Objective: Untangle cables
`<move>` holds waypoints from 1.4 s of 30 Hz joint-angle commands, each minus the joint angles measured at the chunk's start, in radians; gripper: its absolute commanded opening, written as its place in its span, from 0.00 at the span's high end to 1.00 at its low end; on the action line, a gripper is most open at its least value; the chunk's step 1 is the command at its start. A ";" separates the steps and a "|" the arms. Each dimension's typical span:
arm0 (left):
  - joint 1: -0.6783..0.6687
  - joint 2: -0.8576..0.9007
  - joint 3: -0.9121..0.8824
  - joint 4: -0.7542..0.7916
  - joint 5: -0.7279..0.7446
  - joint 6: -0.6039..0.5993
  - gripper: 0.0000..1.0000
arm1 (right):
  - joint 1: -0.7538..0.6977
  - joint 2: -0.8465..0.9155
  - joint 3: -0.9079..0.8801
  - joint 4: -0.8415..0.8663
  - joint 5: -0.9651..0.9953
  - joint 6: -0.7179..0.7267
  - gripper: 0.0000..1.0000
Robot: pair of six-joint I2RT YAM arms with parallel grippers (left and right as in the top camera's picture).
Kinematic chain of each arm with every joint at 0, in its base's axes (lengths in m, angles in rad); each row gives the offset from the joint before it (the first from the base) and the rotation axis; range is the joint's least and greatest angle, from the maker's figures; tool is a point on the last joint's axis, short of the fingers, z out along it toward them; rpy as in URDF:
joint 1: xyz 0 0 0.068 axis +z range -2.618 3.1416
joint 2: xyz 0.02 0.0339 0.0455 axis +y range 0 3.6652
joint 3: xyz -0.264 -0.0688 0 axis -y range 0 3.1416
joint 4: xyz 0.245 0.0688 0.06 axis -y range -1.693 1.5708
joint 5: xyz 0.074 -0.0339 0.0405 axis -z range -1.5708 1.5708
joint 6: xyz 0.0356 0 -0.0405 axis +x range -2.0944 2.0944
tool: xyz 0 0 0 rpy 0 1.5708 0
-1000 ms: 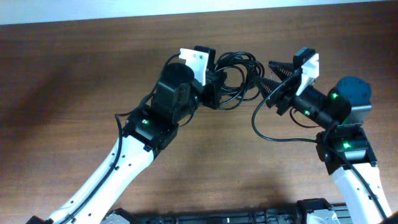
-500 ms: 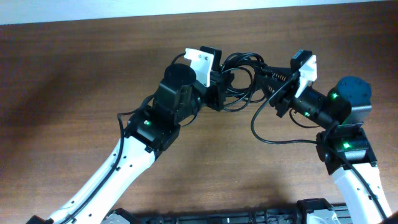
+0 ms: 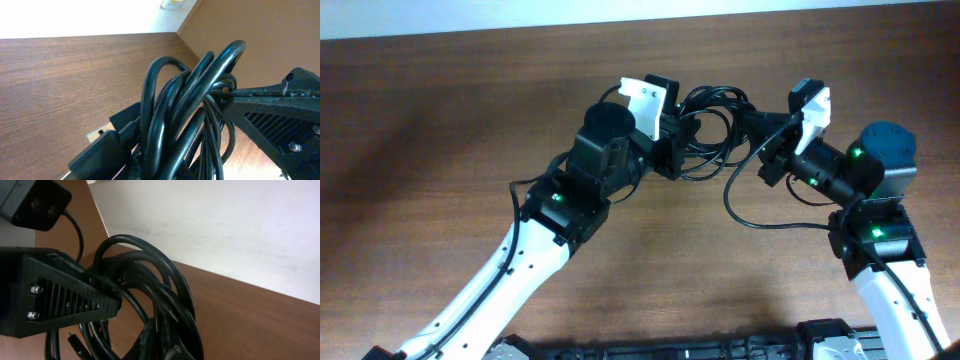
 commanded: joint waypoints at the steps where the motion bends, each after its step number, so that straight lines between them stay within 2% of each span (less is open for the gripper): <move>1: -0.010 -0.018 0.009 0.013 -0.039 0.015 1.00 | -0.003 0.010 0.010 -0.009 0.092 0.103 0.96; 4: -0.010 -0.018 0.009 -0.036 -0.128 -0.024 1.00 | -0.003 0.009 0.010 -0.042 0.287 0.208 0.96; 7: -0.010 -0.018 0.009 -0.042 -0.131 -0.030 1.00 | -0.003 0.009 0.010 -0.089 0.414 0.255 0.96; 10: -0.010 -0.018 0.009 -0.042 -0.131 -0.030 1.00 | -0.003 0.009 0.010 -0.099 0.396 0.234 0.96; 12: -0.010 -0.018 0.009 -0.043 -0.131 -0.027 1.00 | -0.003 0.009 0.010 -0.088 0.298 0.140 0.95; 14: -0.010 -0.018 0.009 -0.043 -0.130 0.044 1.00 | -0.003 0.009 0.010 -0.066 0.185 0.069 0.51; 16: -0.010 -0.018 0.009 -0.043 -0.131 0.116 1.00 | -0.003 0.009 0.010 -0.042 0.051 0.010 0.40; 18: -0.010 -0.018 0.009 -0.042 -0.130 0.152 1.00 | -0.003 0.009 0.010 -0.033 -0.010 -0.003 0.38; 22: -0.010 -0.018 0.009 -0.010 -0.004 0.174 1.00 | -0.003 0.009 0.010 -0.031 -0.040 -0.026 0.40; 24: -0.010 -0.018 0.009 0.023 0.050 0.174 1.00 | -0.003 0.009 0.010 -0.031 -0.040 -0.026 0.45; 25: -0.010 -0.018 0.009 0.026 0.055 0.174 1.00 | -0.003 0.009 0.010 -0.031 -0.040 -0.026 0.51; 26: -0.010 -0.018 0.009 0.024 0.055 0.174 1.00 | -0.003 0.009 0.010 -0.031 -0.035 -0.025 0.73; 28: -0.010 -0.018 0.009 0.024 0.051 0.174 1.00 | -0.003 0.009 0.010 -0.031 -0.027 -0.025 0.85; 30: -0.010 -0.018 0.009 0.013 0.012 0.173 1.00 | -0.003 0.009 0.010 -0.031 -0.028 -0.025 0.84; 31: -0.010 -0.018 0.009 0.002 -0.009 0.173 1.00 | -0.003 0.009 0.010 -0.031 -0.028 -0.025 0.70; 32: -0.010 -0.018 0.009 -0.001 -0.010 0.173 1.00 | -0.003 0.009 0.010 -0.031 -0.028 -0.025 0.64; 34: -0.010 -0.018 0.009 -0.001 -0.010 0.173 1.00 | -0.003 0.009 0.010 -0.030 -0.028 -0.025 0.63; 36: -0.010 -0.018 0.009 -0.002 -0.010 0.173 1.00 | -0.003 0.009 0.010 -0.030 -0.028 -0.025 0.57; 39: -0.010 -0.018 0.009 -0.003 -0.010 0.173 1.00 | -0.003 0.009 0.010 -0.024 -0.028 -0.025 0.58; 40: -0.010 -0.018 0.009 -0.006 -0.011 0.174 1.00 | -0.003 0.009 0.010 -0.019 -0.028 -0.025 0.62; 42: -0.010 -0.018 0.009 -0.021 -0.031 0.173 1.00 | -0.003 0.009 0.010 -0.015 -0.025 -0.025 0.81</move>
